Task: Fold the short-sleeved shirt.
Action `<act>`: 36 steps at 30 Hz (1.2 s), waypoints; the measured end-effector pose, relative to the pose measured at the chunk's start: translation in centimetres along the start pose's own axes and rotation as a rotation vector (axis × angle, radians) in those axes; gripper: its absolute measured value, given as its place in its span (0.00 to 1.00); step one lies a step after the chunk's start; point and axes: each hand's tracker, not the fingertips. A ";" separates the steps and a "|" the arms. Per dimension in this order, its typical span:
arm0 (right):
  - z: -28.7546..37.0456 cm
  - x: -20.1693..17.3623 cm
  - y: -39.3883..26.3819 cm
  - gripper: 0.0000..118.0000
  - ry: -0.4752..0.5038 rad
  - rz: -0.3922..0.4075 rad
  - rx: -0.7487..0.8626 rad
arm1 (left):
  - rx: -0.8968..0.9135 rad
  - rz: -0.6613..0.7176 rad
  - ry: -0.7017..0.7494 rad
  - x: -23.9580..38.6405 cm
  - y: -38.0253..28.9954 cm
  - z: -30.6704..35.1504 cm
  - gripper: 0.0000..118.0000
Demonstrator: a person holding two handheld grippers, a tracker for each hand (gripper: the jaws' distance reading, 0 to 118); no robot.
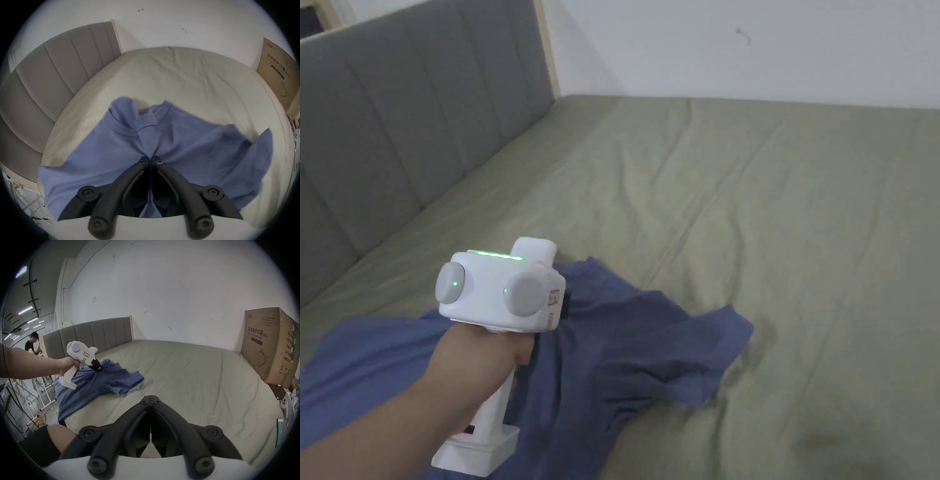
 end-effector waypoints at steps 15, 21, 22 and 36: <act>18.4 6.6 1.9 0.00 -0.236 -0.069 0.203 | 0.306 -0.369 -0.496 30.2 3.7 20.4 0.02; 24.7 9.5 0.2 0.00 -0.369 -0.114 0.231 | 0.282 -0.529 -0.728 47.1 0.8 25.0 0.02; 25.4 10.0 -0.2 0.00 -0.384 -0.124 0.229 | 0.277 -0.543 -0.757 49.5 0.1 25.6 0.02; 26.2 12.2 -3.1 0.00 -0.449 -0.157 0.178 | 0.261 -0.445 -0.867 53.1 -3.4 23.1 0.95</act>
